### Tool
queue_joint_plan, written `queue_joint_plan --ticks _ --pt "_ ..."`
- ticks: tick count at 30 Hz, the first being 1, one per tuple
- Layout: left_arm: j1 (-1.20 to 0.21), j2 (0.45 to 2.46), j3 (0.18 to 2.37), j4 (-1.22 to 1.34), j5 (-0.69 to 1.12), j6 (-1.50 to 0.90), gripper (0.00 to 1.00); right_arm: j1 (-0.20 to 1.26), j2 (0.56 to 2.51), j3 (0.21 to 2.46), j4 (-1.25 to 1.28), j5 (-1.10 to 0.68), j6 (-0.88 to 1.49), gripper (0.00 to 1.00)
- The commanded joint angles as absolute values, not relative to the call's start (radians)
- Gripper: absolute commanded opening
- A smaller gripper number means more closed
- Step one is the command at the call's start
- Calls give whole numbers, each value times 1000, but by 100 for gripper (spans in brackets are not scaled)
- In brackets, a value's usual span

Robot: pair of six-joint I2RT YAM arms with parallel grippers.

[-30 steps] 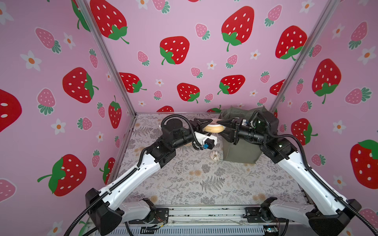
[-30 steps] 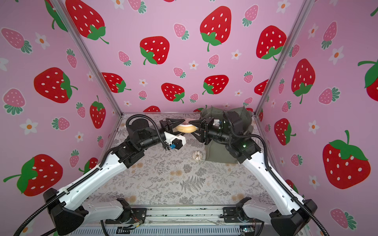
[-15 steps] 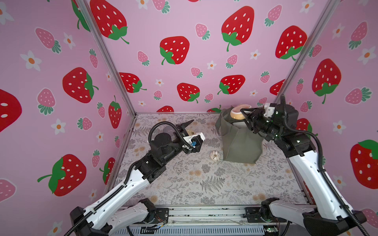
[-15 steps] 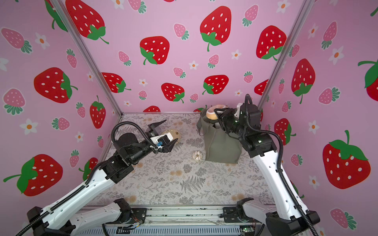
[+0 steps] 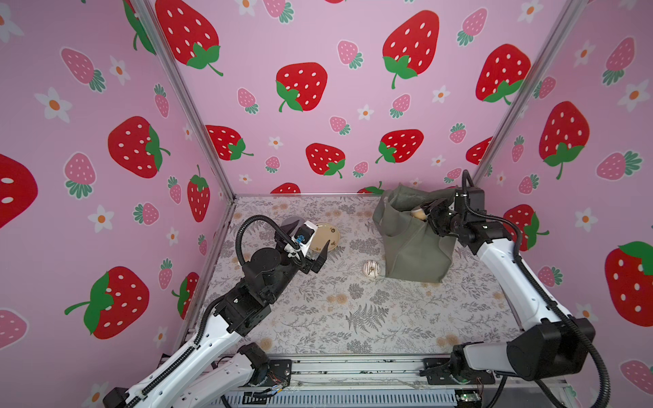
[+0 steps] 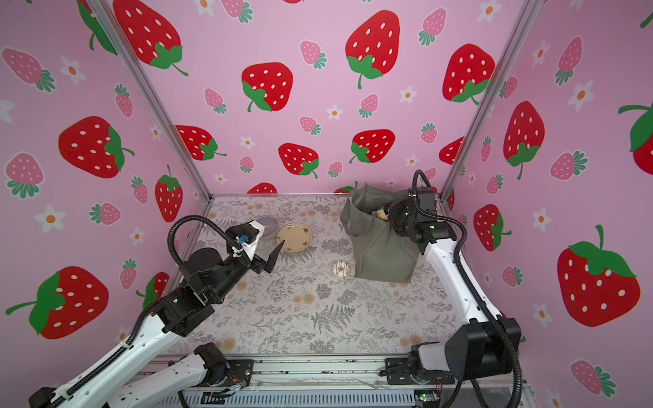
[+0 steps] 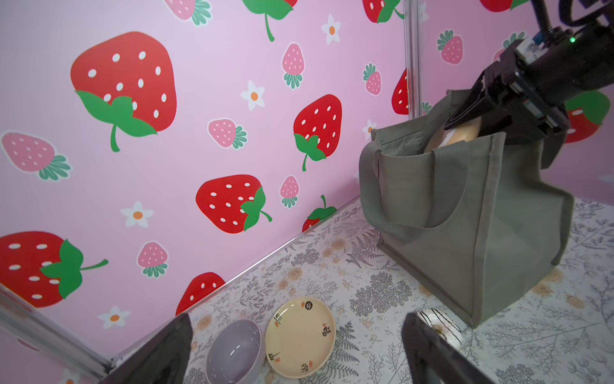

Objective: Put the alarm clock into the canvas bag
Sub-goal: Place the alarm at the canvas bag, then reset both arms

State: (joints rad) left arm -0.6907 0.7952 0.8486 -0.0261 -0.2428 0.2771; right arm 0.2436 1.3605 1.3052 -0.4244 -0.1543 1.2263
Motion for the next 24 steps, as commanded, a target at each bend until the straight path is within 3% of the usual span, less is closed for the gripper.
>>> queue_joint_plan --ticks 1,7,14,18,24 --pt "-678 767 826 -42 -353 129 99 239 1374 1286 -437 -178 1257 99" --pt "-516 692 714 -8 -422 -94 100 244 1309 1308 -362 -126 1083 100" --pt "-150 638 568 63 -382 -237 100 246 1041 1224 -188 161 725 100" --pt "-2 707 530 124 -346 -199 100 99 1009 1161 -174 155 617 100" --pt "94 883 455 269 -386 -96 99 -145 966 923 -5 175 489 100"
